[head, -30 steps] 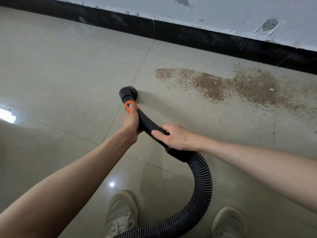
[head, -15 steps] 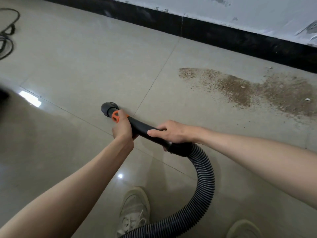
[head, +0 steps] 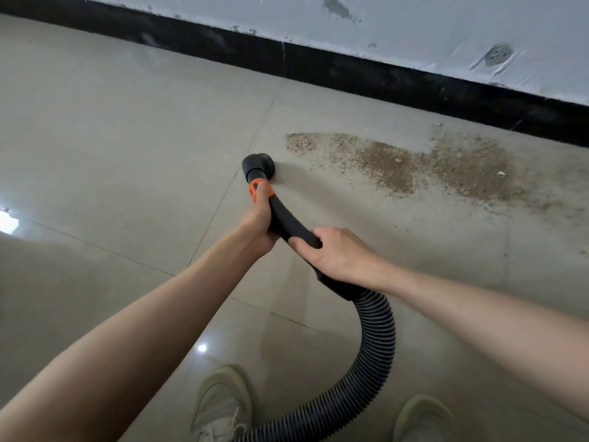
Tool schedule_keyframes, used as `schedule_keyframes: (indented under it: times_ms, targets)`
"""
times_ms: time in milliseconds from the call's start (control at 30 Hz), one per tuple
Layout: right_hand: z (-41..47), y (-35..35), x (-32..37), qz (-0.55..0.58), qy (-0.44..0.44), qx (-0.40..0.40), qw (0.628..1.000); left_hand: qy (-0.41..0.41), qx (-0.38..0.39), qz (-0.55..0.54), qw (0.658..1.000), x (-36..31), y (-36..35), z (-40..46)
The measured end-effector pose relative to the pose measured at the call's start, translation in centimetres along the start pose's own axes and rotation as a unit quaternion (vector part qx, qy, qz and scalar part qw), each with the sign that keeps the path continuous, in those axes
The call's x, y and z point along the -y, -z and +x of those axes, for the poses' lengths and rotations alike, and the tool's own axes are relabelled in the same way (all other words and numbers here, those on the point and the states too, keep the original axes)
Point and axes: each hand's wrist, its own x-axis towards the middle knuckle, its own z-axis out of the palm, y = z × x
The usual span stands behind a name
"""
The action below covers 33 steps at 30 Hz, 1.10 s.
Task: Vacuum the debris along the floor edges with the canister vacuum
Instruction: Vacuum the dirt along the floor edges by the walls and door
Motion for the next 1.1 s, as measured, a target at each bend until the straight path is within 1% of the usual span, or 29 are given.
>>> schedule_keyframes:
  times_ms: [167, 233, 333, 400, 467, 533, 567, 633, 733, 833, 967, 1100]
  targets:
    - [1.4, 0.7, 1.1, -0.040, -0.012, -0.031, 0.999, 0.051, -0.037, 0.049, 0.997, -2.0, -1.9, 1.3]
    - [2.3, 0.8, 1.6, -0.039, -0.013, -0.037, 0.998, 0.037, -0.044, 0.057, 0.997, -2.6, -2.2, 2.1]
    - [3.8, 0.6, 2.0, -0.027, -0.021, -0.027, 0.999, -0.012, -0.050, 0.043, 0.998, -3.2, -2.3, 3.5]
    - [4.7, 0.5, 1.7, 0.004, -0.031, 0.013, 0.999, -0.022, -0.055, 0.040, 0.997, -3.4, -2.1, 4.3]
    - [5.3, 0.7, 1.1, 0.076, -0.050, 0.074, 0.993, -0.015, -0.047, 0.032, 0.998, -3.5, -1.8, 5.0]
    - [5.7, 0.9, 0.4, 0.184, -0.072, 0.134, 0.971, -0.007, -0.027, 0.027, 0.999, -3.7, -1.6, 5.6]
    - [5.8, 0.9, 0.1, 0.228, -0.078, 0.151, 0.959, -0.003, -0.017, 0.030, 0.999, -3.7, -1.6, 5.9]
    - [5.9, 0.8, -0.1, 0.248, -0.072, 0.143, 0.955, -0.002, -0.004, 0.039, 0.999, -3.9, -1.8, 6.2]
    - [6.0, 0.7, -0.2, 0.232, -0.067, 0.108, 0.965, -0.010, 0.001, 0.060, 0.998, -3.9, -2.4, 6.7]
    - [5.9, 0.6, -0.9, 0.216, -0.061, 0.089, 0.970, -0.014, -0.006, 0.074, 0.997, -3.4, -2.9, 6.9]
    - [5.7, 0.7, -1.6, 0.269, -0.065, 0.092, 0.957, -0.019, 0.004, 0.108, 0.994, -3.4, -3.8, 7.0]
    - [5.3, 1.2, -2.4, 0.290, -0.067, 0.078, 0.952, -0.020, 0.015, 0.143, 0.989, -3.4, -5.4, 7.0]
